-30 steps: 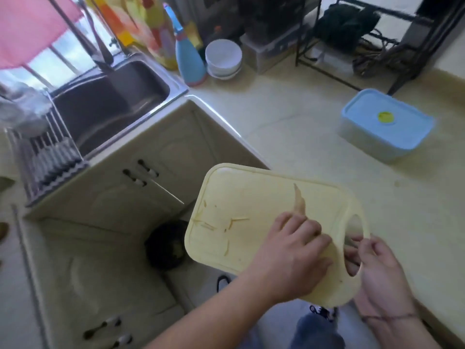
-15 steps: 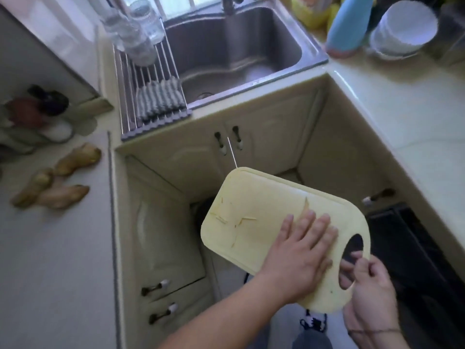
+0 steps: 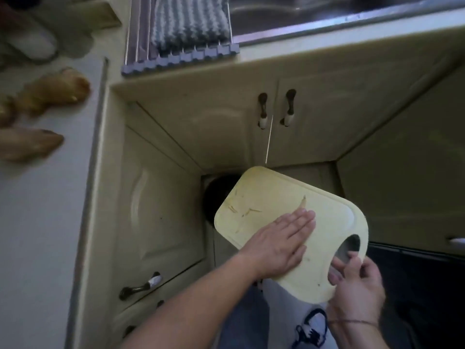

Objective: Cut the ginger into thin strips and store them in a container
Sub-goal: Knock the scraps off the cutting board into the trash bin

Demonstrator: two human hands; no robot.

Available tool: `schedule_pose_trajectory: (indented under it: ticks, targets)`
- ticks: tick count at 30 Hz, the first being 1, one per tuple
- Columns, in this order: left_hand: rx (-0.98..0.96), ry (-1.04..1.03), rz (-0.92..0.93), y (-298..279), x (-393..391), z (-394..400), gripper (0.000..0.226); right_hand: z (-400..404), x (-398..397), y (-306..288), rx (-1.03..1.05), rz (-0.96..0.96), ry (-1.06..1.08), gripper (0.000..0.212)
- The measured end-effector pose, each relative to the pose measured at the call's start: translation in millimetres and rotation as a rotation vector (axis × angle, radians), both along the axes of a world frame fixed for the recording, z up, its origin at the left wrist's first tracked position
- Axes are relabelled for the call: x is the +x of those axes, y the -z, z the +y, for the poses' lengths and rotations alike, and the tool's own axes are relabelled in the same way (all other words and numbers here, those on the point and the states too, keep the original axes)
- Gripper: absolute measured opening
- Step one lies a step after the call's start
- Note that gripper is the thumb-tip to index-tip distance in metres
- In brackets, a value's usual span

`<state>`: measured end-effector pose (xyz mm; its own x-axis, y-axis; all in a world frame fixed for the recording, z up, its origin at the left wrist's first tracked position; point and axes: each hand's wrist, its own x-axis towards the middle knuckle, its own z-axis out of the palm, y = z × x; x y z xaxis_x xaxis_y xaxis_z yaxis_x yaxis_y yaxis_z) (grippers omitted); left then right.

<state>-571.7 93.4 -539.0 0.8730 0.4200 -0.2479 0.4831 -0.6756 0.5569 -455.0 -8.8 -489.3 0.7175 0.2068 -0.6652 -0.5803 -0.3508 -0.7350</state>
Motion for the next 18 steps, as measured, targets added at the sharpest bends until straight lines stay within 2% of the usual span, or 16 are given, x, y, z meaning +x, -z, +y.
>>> schedule_pose_trajectory:
  ticks: [5, 9, 14, 18]
  targets:
    - [-0.002, -0.032, -0.137, 59, -26, 29, 0.054, 20, -2, 33, -0.026, -0.054, -0.049, 0.03]
    - [-0.03, -0.164, -0.094, 95, -54, 46, 0.052, 26, 0, 46, -0.043, -0.065, -0.075, 0.031]
    - [-0.001, -0.187, -0.074, 114, -73, 63, 0.052, 32, 5, 45, -0.023, -0.064, -0.084, 0.029]
    - [-0.014, -0.293, -0.02, 130, -91, 78, 0.055, 38, 5, 44, -0.034, -0.079, -0.103, 0.028]
